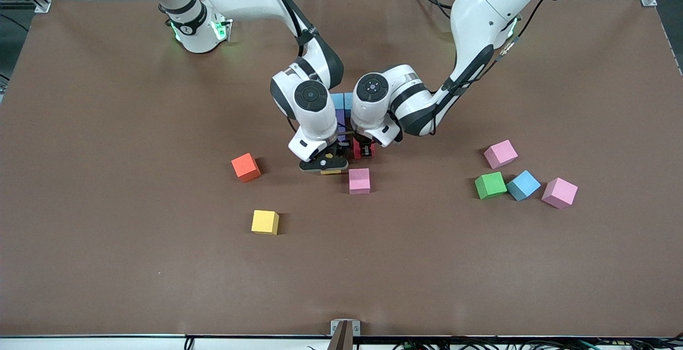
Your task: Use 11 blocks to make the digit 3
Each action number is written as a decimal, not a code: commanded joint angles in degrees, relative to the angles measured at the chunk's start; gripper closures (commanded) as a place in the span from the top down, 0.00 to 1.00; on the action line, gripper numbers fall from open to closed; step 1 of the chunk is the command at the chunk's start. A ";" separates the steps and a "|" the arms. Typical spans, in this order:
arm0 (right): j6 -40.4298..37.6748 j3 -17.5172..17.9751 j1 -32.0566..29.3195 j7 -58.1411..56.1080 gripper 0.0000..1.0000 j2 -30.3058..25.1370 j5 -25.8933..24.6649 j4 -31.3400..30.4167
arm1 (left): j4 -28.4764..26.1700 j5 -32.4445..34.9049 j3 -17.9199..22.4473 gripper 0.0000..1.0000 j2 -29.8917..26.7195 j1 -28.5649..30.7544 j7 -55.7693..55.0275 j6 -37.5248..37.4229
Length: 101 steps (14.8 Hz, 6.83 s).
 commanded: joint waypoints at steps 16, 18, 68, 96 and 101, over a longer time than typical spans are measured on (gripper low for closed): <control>-7.91 -0.07 -10.28 10.82 0.00 -1.07 1.14 -0.33 | 0.94 -0.79 0.70 0.30 0.77 -3.49 -2.29 0.11; -7.91 -0.07 -10.28 10.82 0.00 -1.07 1.14 -0.33 | 1.02 -0.79 0.70 0.36 0.68 -3.41 -2.12 0.19; -11.77 1.51 2.20 3.80 0.00 10.62 -1.32 19.62 | -11.28 12.92 -17.23 1.00 -4.51 54.69 112.14 -2.62; -13.45 1.42 0.00 0.29 0.00 10.53 -1.50 19.36 | 1.36 8.28 -18.02 0.42 -1.87 50.21 113.90 -22.72; -13.19 1.42 -1.32 0.10 0.00 10.36 -1.06 17.08 | 4.45 4.48 -19.33 0.42 -2.40 48.54 107.94 -26.52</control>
